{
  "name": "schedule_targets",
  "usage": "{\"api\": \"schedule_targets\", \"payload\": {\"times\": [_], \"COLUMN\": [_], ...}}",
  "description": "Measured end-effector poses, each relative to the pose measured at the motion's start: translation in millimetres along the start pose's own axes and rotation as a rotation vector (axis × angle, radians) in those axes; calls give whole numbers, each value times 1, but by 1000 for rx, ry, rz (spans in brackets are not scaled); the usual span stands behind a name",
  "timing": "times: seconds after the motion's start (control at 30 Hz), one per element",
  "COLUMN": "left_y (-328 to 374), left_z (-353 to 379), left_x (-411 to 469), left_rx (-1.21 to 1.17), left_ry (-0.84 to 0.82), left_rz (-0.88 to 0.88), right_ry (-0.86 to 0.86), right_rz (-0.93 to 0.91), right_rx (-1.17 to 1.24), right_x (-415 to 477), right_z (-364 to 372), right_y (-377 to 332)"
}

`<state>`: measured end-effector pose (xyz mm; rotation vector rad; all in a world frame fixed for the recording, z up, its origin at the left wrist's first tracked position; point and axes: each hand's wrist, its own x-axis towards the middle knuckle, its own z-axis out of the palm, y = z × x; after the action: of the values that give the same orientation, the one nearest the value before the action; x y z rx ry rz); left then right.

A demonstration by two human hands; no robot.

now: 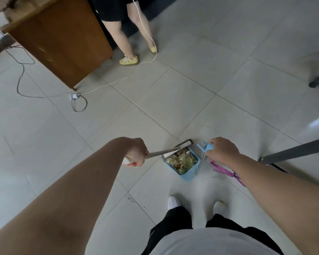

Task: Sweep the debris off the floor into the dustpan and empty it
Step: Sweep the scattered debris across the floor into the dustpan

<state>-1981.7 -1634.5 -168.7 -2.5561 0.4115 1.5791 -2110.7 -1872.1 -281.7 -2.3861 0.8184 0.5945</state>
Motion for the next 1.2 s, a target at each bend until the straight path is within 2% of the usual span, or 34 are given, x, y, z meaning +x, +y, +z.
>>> {"api": "schedule_targets", "payload": {"times": [0.13,0.5,0.67,0.8,1.0,1.2], "left_y": [6,22,21,23,21,29], "left_z": [6,65,56,55,84,134], "left_x": [-30,-41,-46,-49,-30,-8], "left_rx": [-44,-220,-280,-272,-404,-609], "left_ry": [-21,108,152,144,171,104], "left_rz": [-14,-58,-96,-140,-221,-326], "right_ry": [-12,-21,-39,-64,-84,-108], "right_rz": [-21,-70,-92,-120,-167,-207], "right_rx": [-17,-59,-74,-107,-166,-240], "right_x": [-2,-14,-18,-21,-23,-26], "right_z": [-2,-15,-22,-26,-34,-28], "right_y": [-3,8,22,29,42,50]}}
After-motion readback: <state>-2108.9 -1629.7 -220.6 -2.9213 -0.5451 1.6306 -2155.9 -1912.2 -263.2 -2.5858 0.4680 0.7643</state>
